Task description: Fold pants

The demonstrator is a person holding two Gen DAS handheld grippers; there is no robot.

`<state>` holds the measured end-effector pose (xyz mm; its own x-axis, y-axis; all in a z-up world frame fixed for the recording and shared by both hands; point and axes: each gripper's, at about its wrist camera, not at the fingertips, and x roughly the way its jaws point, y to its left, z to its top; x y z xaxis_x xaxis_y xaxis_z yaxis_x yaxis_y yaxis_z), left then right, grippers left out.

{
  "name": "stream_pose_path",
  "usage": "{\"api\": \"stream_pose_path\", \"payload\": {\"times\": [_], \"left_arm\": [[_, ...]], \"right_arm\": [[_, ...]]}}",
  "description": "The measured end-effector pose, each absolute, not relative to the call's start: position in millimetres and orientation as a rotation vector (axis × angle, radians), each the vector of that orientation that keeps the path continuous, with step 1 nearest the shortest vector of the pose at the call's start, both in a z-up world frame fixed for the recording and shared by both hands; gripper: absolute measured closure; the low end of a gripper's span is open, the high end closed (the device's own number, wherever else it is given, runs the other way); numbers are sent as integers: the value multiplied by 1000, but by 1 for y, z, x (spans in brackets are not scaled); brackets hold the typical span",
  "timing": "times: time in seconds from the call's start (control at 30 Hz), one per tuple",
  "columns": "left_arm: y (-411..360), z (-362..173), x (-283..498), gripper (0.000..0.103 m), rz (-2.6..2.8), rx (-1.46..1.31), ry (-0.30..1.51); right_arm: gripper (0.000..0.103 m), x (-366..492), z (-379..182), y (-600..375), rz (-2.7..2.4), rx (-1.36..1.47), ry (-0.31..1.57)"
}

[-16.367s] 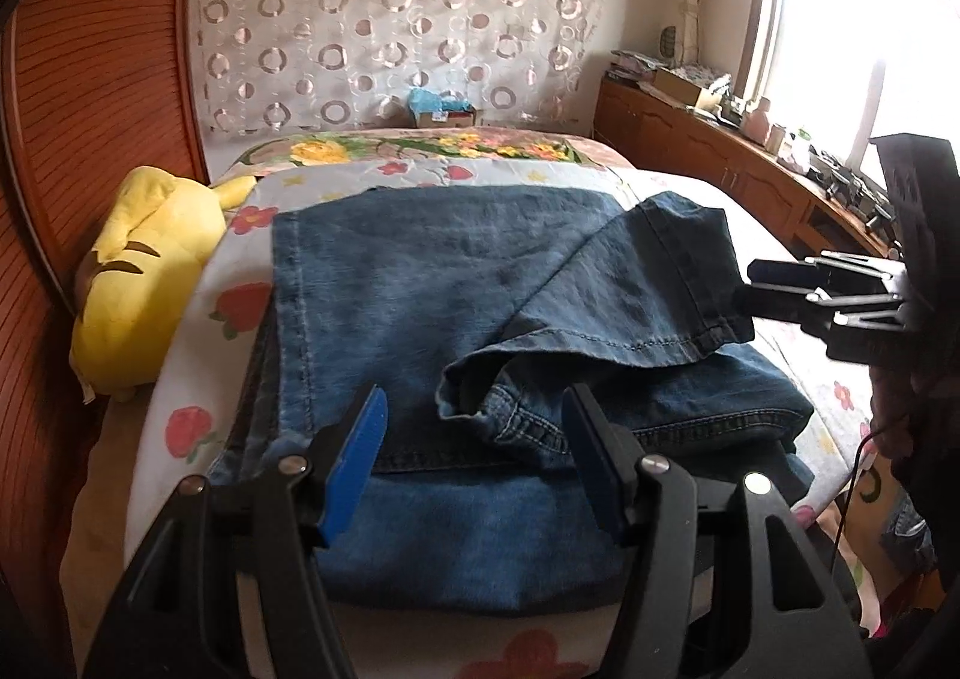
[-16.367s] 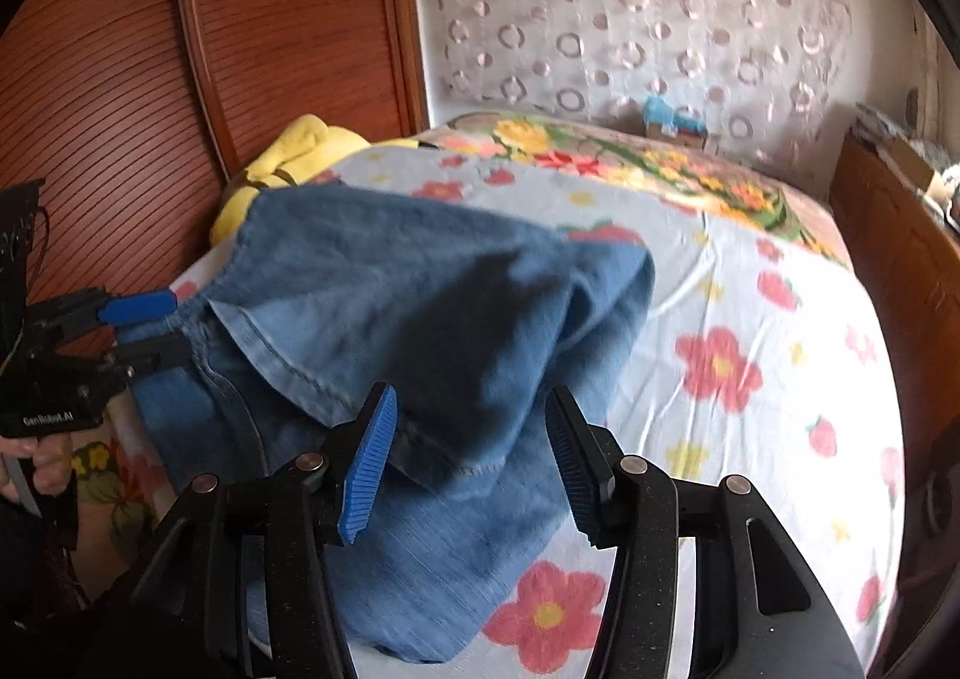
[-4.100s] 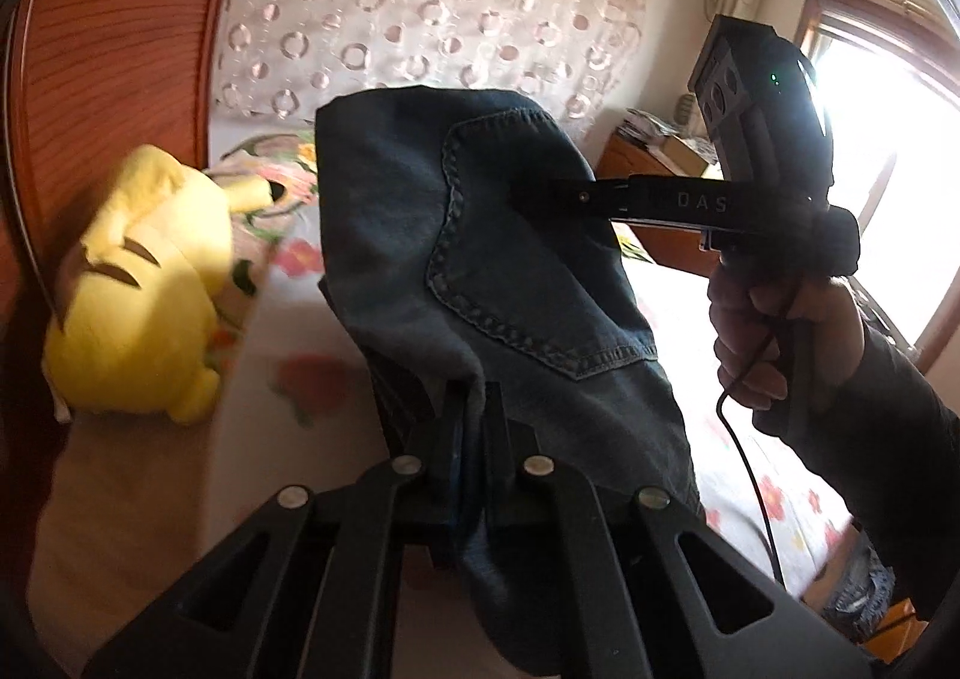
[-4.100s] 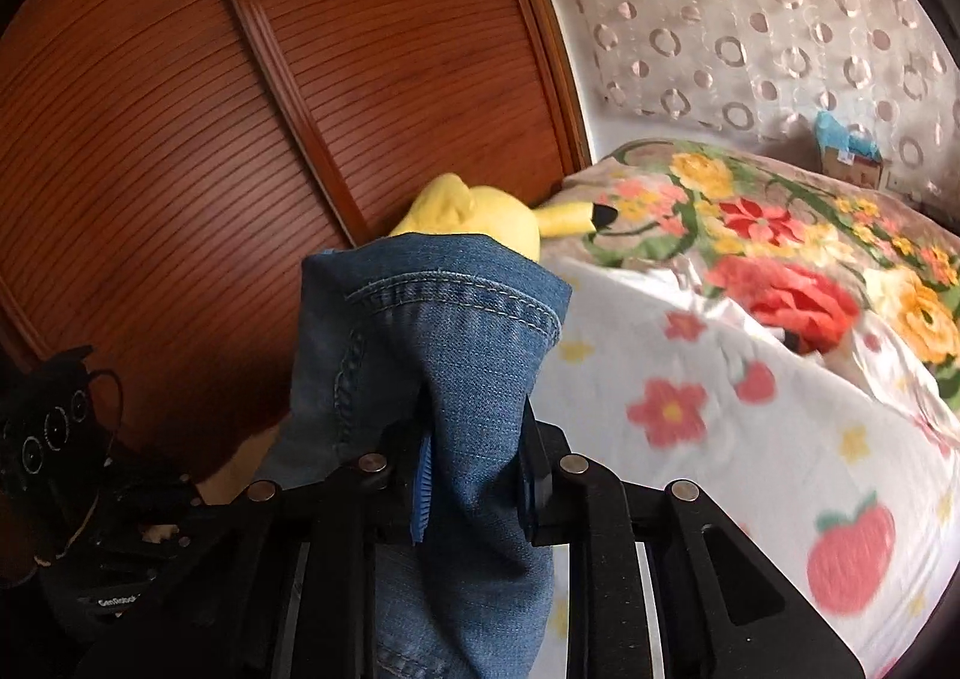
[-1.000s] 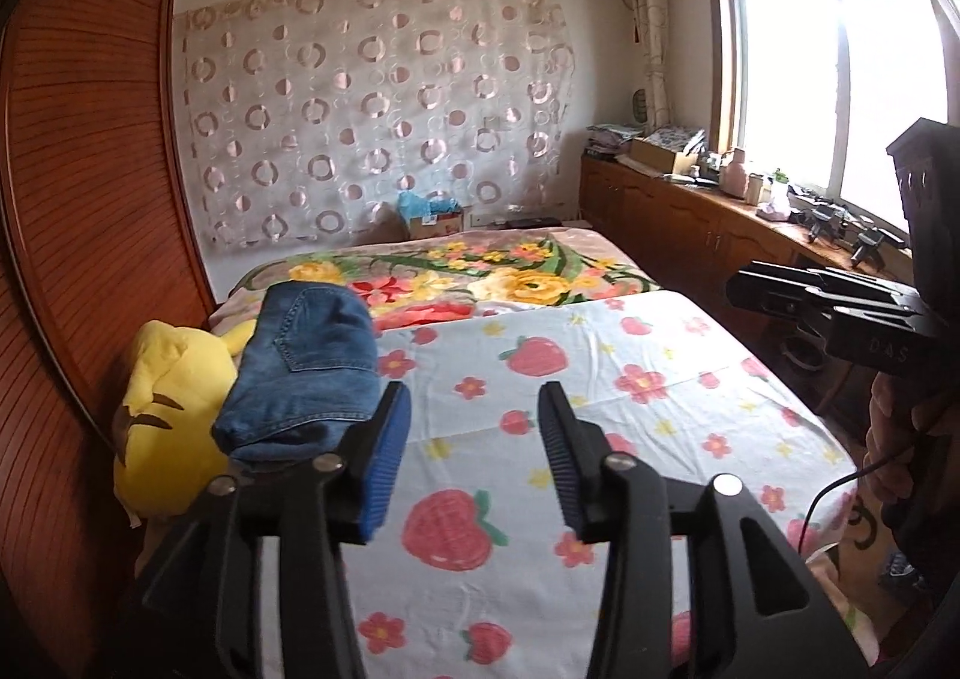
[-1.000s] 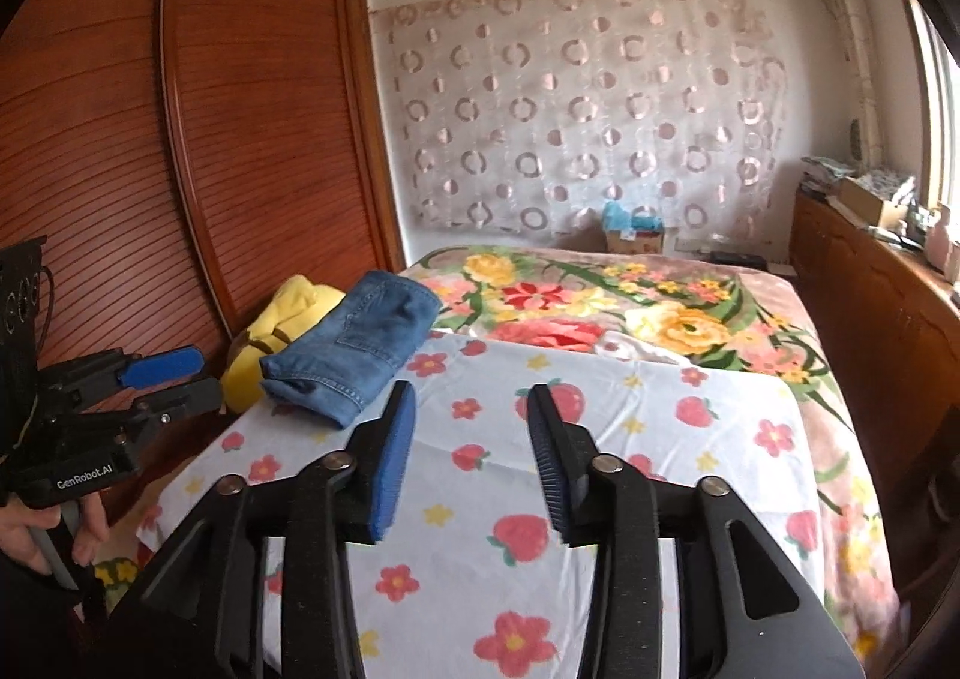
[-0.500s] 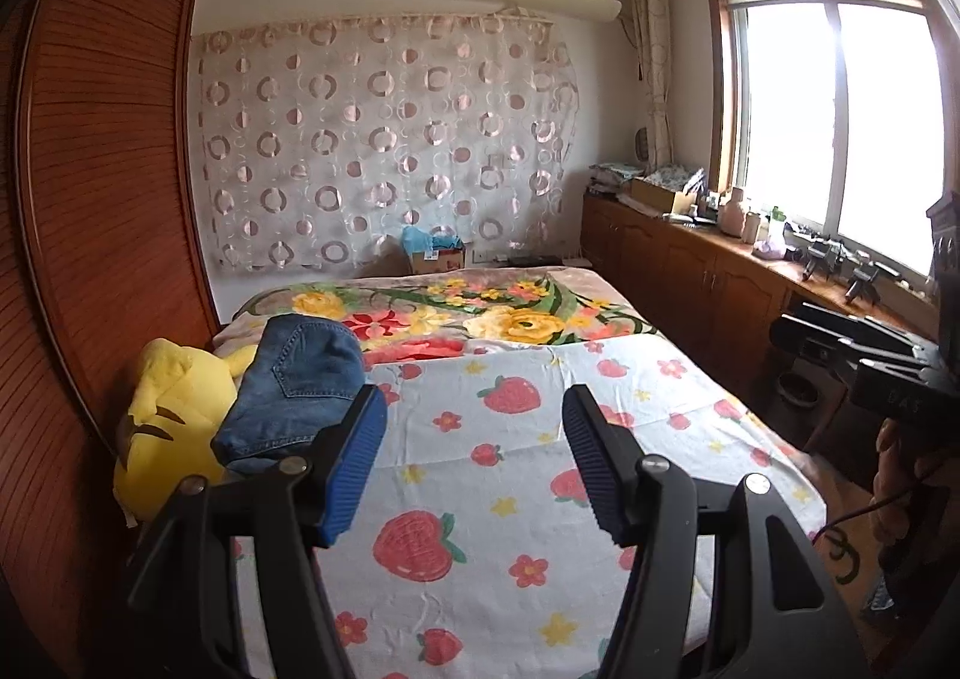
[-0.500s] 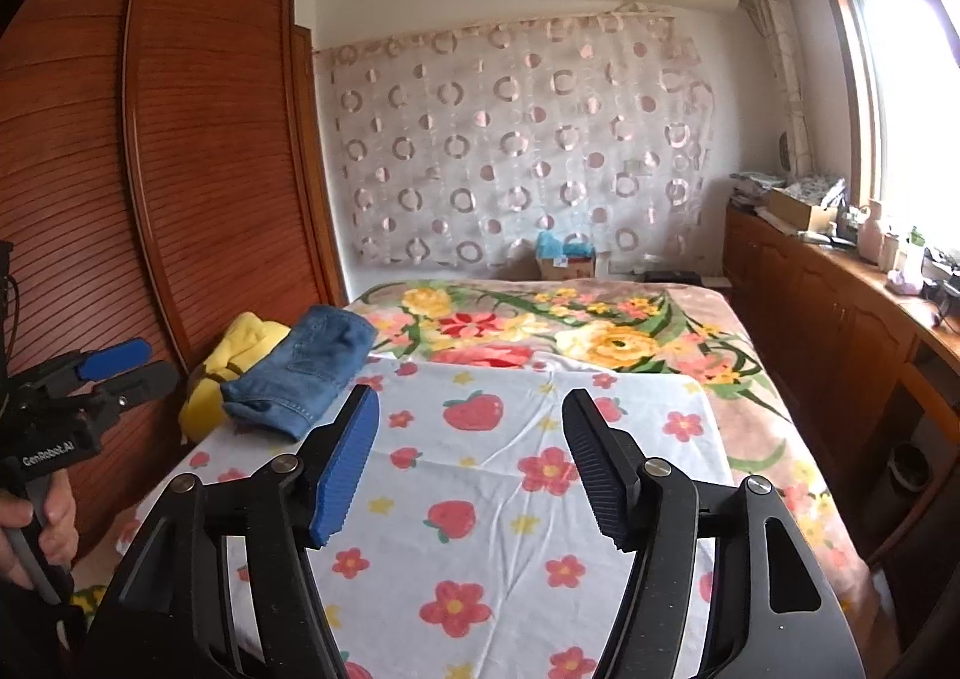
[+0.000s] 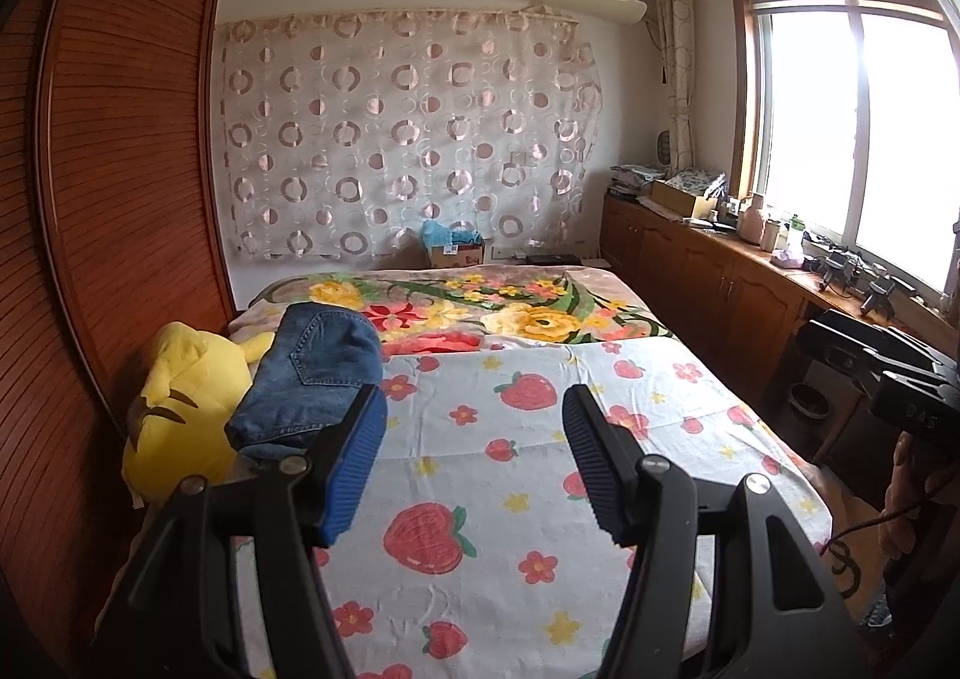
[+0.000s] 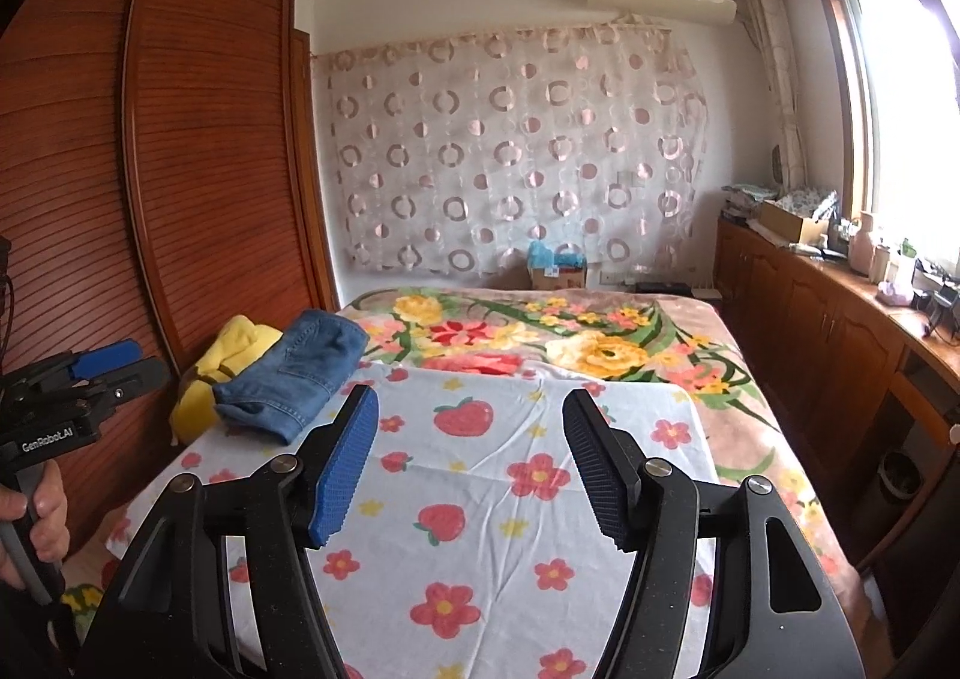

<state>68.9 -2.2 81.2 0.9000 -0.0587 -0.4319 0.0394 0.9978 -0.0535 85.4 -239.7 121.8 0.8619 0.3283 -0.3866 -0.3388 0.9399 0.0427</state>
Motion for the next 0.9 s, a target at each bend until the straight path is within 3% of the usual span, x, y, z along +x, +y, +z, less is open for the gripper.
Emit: {"api": "stream_pose_path", "payload": {"times": [0.9], "left_arm": [[-2, 80, 66, 43, -47, -43, 439]], "right_arm": [[37, 80, 123, -236, 339, -27, 393]]}}
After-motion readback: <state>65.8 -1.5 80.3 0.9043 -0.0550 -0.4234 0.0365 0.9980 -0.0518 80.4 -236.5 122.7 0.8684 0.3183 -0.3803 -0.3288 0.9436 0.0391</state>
